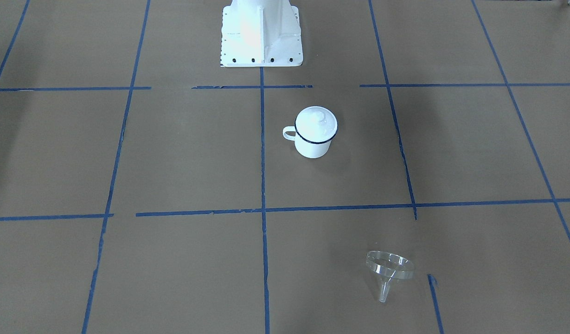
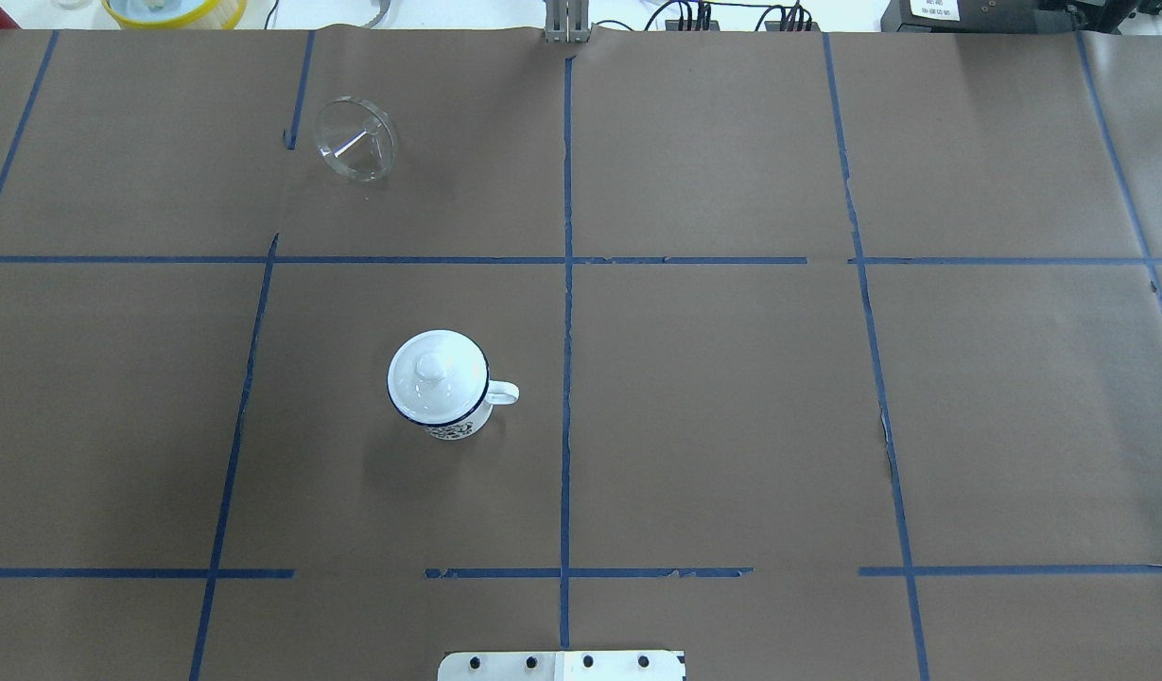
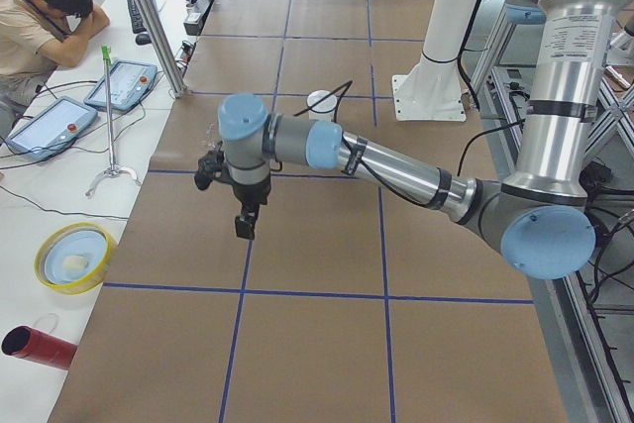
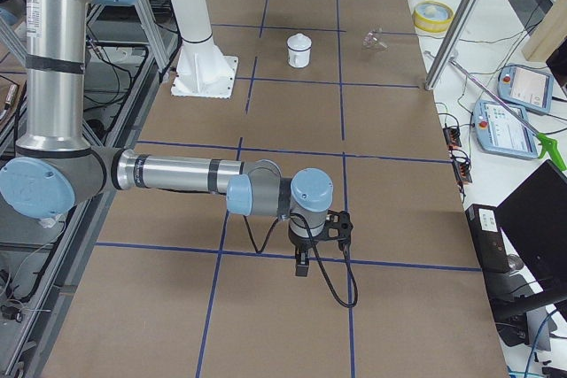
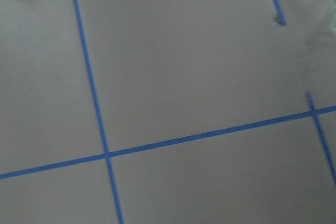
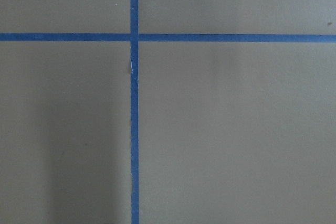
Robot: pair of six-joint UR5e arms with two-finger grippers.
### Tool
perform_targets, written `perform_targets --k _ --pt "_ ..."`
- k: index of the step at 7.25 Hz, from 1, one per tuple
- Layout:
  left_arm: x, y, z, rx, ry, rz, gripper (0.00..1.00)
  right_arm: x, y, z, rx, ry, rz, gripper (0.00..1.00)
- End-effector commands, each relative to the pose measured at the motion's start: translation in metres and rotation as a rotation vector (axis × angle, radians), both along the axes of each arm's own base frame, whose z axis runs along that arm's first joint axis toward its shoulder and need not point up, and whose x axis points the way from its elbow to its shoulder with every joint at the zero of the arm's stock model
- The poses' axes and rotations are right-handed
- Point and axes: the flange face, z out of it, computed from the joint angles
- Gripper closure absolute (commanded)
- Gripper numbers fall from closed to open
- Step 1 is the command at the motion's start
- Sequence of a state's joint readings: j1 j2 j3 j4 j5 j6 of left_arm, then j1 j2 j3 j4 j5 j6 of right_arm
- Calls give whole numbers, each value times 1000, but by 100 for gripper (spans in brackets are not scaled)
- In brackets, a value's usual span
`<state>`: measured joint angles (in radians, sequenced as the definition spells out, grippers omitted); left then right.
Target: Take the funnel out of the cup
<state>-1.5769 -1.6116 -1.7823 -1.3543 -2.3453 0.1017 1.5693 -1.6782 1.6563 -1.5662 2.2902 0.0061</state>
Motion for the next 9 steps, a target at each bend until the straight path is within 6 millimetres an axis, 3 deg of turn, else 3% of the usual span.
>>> perform_targets --k 1,4,5,9 --pt "-22 54 69 -74 44 1 0 0 0 0 0 0 0 0" --pt "-23 54 69 -69 35 -1 0 0 0 0 0 0 0 0" --pt "-23 58 78 -87 36 -1 0 0 0 1 -1 0 0 0" --pt "-25 49 63 -47 -5 4 0 0 0 0 0 0 0 0"
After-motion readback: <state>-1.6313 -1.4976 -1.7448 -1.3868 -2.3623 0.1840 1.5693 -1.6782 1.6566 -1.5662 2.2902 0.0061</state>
